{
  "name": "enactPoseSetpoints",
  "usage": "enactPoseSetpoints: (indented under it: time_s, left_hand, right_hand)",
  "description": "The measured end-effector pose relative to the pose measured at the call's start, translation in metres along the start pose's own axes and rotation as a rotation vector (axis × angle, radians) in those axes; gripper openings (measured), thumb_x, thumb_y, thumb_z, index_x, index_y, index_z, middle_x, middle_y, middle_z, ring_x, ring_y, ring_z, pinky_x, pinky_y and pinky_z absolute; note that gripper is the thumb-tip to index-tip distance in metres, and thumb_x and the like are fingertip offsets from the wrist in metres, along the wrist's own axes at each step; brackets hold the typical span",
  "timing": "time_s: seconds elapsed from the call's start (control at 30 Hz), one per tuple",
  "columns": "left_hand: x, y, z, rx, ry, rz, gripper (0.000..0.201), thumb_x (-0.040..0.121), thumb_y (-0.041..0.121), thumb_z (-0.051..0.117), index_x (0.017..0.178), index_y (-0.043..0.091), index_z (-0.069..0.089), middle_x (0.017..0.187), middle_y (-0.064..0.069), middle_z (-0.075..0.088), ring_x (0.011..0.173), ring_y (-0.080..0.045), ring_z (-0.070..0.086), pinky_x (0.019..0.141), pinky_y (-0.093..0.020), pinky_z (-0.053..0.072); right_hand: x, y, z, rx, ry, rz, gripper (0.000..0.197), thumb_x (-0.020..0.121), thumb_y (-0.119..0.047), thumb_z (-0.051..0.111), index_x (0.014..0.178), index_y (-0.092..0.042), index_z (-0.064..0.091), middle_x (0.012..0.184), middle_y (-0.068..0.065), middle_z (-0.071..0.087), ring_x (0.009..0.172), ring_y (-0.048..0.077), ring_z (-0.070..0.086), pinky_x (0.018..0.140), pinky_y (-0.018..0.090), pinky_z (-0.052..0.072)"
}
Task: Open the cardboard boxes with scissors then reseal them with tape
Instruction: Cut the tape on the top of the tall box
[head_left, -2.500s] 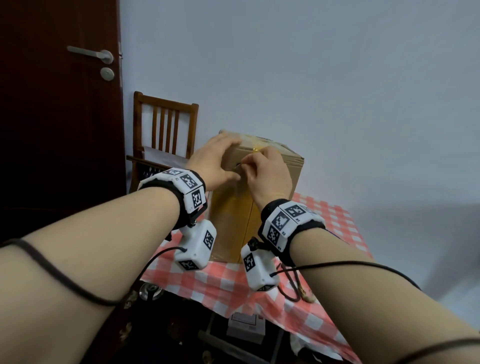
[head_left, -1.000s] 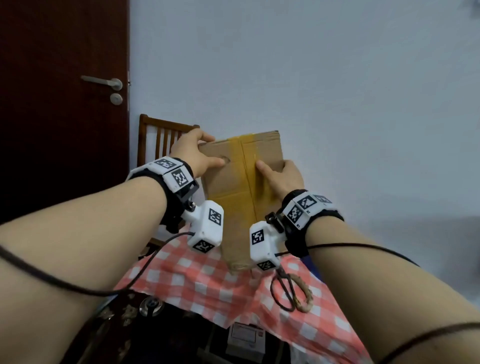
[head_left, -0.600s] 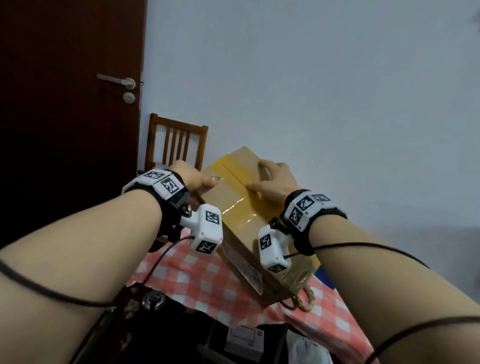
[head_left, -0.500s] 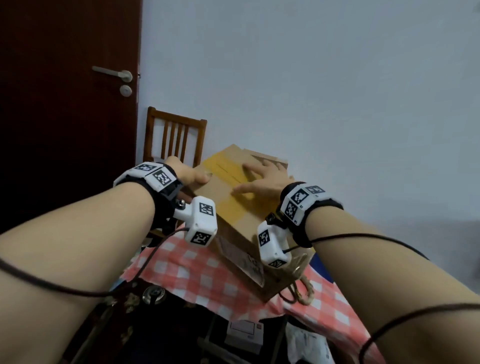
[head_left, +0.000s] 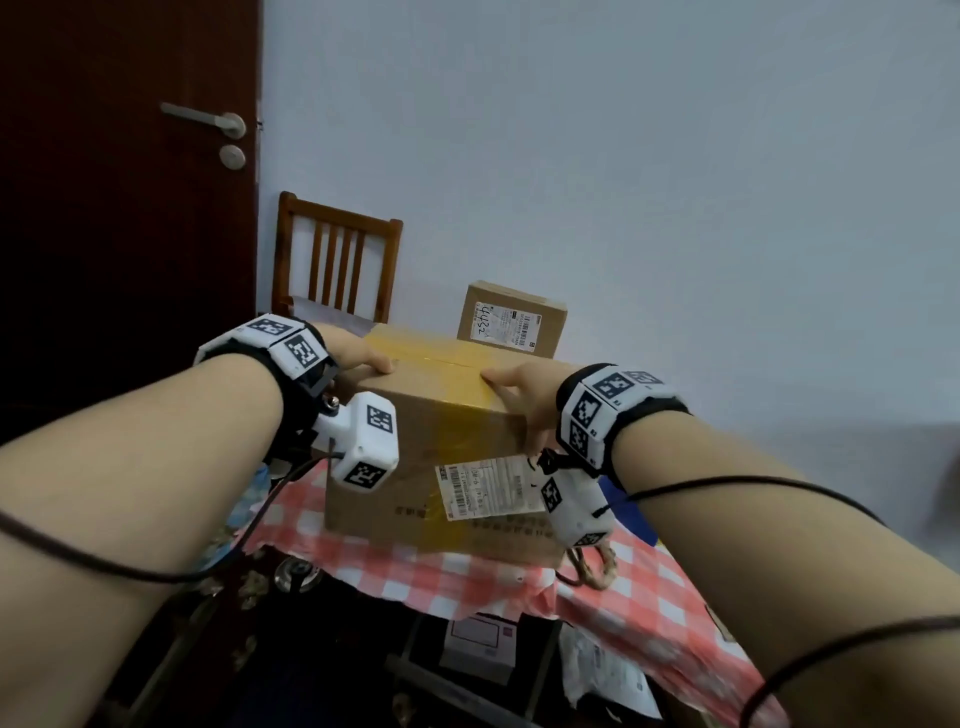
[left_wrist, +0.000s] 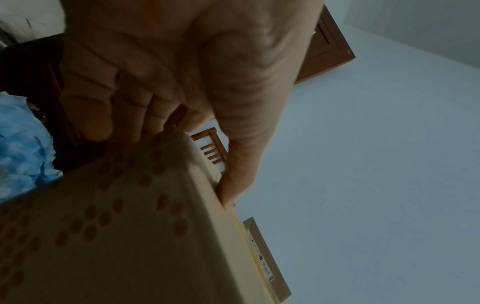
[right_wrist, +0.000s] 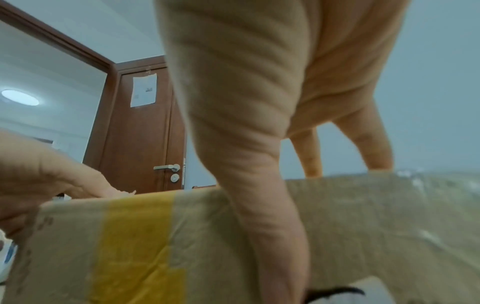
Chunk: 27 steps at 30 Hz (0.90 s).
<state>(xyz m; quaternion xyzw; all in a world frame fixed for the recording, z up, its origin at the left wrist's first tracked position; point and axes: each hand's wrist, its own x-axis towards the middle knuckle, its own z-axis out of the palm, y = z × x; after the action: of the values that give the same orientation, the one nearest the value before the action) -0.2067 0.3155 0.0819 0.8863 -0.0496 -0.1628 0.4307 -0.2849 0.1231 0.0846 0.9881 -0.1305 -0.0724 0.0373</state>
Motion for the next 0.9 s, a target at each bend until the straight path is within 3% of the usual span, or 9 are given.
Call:
enactPoseSetpoints:
  time_s: [0.13,0.23,0.27,0.33,0.4,0.47,0.57,0.77,0.9]
  left_hand:
    - [0.002,0.0,0.005,0.008,-0.073,-0.008,0.063,0.092,0.034,0.06,0.14,0.001,0.035,0.11,-0.018,0.055,0.075,-0.024,0.05,0.069,-0.034,0.041]
    - [0.007,0.005,0.011,0.015,-0.071,-0.033,0.064,0.092,0.033,0.06,0.14,-0.001,0.033,0.086,-0.015,0.05,0.068,-0.023,0.046,0.057,-0.033,0.035]
    - [0.011,0.007,0.012,0.03,-0.054,-0.035,0.068,0.092,0.032,0.061,0.142,-0.001,0.029,0.087,-0.015,0.049,0.073,-0.025,0.048,0.059,-0.033,0.036]
    - [0.026,0.007,0.009,0.094,0.0,-0.008,0.094,0.084,0.034,0.07,0.15,0.004,0.009,0.126,-0.022,0.046,0.109,-0.036,0.05,0.079,-0.039,0.041]
    - [0.044,0.006,0.005,0.156,0.02,0.008,0.124,0.074,0.038,0.079,0.15,0.014,-0.015,0.152,-0.025,0.019,0.134,-0.043,0.031,0.102,-0.05,0.036]
    - [0.054,0.007,0.002,0.138,-0.016,0.002,0.133,0.07,0.038,0.082,0.148,0.02,-0.024,0.155,-0.025,0.012,0.136,-0.044,0.027,0.108,-0.055,0.032]
    - [0.065,0.007,-0.001,0.129,-0.067,0.015,0.136,0.067,0.038,0.084,0.148,0.022,-0.024,0.156,-0.024,0.013,0.136,-0.043,0.028,0.109,-0.053,0.032]
    - [0.084,0.006,-0.009,0.064,-0.111,0.017,0.14,0.061,0.035,0.086,0.149,0.02,-0.022,0.154,-0.025,0.015,0.136,-0.042,0.029,0.11,-0.051,0.031]
    - [0.101,0.005,-0.01,0.031,-0.185,-0.034,0.168,0.016,0.038,0.096,0.151,0.025,-0.002,0.141,-0.025,0.036,0.119,-0.044,0.049,0.099,-0.059,0.043]
  right_hand:
    - [0.01,0.001,-0.001,0.049,0.196,0.131,0.071,0.075,-0.031,0.078,0.136,-0.016,0.046,0.132,0.009,0.055,0.112,0.029,0.058,0.094,0.042,0.051]
    - [0.012,0.008,0.008,0.146,0.264,0.33,0.076,0.071,-0.05,0.077,0.123,-0.004,0.045,0.119,0.013,0.052,0.098,0.029,0.06,0.084,0.039,0.054]
    - [0.015,0.011,0.012,0.228,0.261,0.364,0.08,0.071,-0.051,0.077,0.124,-0.003,0.041,0.115,0.013,0.055,0.095,0.028,0.061,0.082,0.039,0.055]
    - [0.021,0.015,0.019,0.52,0.231,0.32,0.077,0.073,-0.036,0.079,0.129,-0.006,0.035,0.104,0.012,0.062,0.085,0.027,0.066,0.078,0.044,0.057]
    - [0.028,0.018,0.025,0.822,0.174,0.204,0.074,0.079,-0.02,0.072,0.139,-0.024,0.03,0.093,0.015,0.068,0.073,0.028,0.071,0.072,0.05,0.059]
    - [0.035,0.018,0.025,0.892,0.136,0.139,0.057,0.088,-0.026,0.061,0.139,-0.032,0.035,0.081,0.014,0.072,0.068,0.028,0.072,0.07,0.048,0.059]
    - [0.041,0.016,0.02,0.894,0.144,0.158,0.026,0.092,-0.037,0.054,0.11,-0.02,0.06,0.069,0.01,0.071,0.065,0.026,0.072,0.071,0.045,0.06]
    - [0.055,0.014,0.017,0.856,0.199,0.115,0.027,0.091,-0.048,0.055,0.097,-0.022,0.061,0.063,0.006,0.071,0.059,0.022,0.071,0.066,0.04,0.061]
    - [0.06,0.013,0.017,0.848,0.242,0.107,0.029,0.092,-0.043,0.055,0.1,-0.015,0.06,0.063,0.007,0.071,0.057,0.022,0.07,0.06,0.036,0.06]
